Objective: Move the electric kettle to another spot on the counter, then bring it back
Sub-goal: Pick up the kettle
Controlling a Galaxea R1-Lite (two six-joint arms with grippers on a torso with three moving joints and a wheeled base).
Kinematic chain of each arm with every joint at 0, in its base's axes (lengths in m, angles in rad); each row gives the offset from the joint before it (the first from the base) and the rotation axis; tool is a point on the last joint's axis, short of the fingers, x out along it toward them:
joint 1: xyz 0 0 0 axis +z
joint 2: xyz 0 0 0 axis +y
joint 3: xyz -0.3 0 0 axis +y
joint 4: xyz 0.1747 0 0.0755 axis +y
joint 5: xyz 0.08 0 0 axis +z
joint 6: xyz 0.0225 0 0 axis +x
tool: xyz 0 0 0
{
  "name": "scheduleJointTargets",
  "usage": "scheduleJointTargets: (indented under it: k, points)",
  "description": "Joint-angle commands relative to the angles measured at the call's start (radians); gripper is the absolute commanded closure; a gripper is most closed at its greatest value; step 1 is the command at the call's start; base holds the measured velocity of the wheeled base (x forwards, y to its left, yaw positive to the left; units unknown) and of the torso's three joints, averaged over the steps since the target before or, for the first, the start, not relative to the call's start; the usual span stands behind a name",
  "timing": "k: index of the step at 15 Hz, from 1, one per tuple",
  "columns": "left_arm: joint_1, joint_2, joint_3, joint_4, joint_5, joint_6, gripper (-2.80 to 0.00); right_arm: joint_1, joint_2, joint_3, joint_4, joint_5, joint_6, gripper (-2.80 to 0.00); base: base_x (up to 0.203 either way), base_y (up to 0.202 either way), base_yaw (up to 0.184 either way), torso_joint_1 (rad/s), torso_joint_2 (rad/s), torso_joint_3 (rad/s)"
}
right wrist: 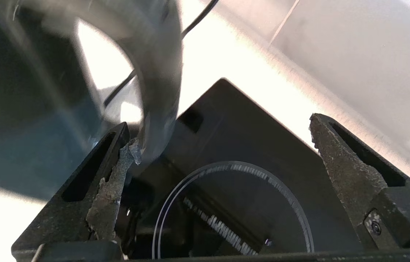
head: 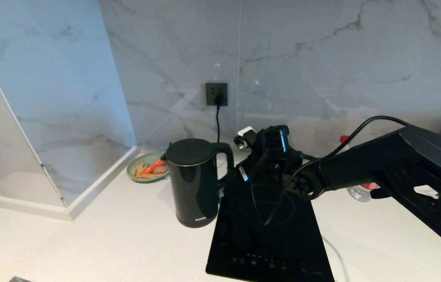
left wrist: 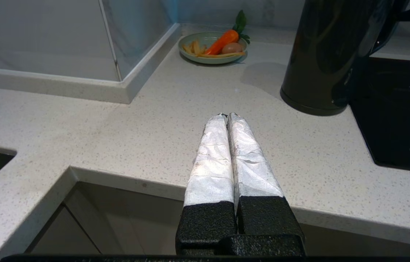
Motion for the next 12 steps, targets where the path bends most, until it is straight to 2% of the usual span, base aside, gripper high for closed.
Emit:
scheduleJointTargets:
  k: [1,9,12]
  points:
    - [0.000,-0.002,0.003,-0.001,0.000,0.000,0.00,-0.001,0.023,-0.046,-0.002,0.000,-0.003,-2.80,0.000,0.000,0.000,0.000,0.00,0.000]
    - [0.000,-0.002,0.003,-0.001,0.000,0.000,0.00,0.022,0.123,-0.221,0.038,0.012,-0.001,-2.80,0.000,0.000,0.000,0.000,0.00,0.000]
    - [0.000,-0.002,0.003,-0.001,0.000,0.000,0.00,0.024,0.142,-0.237,0.034,0.039,0.003,-2.80,0.000,0.000,0.000,0.000,0.00,0.000]
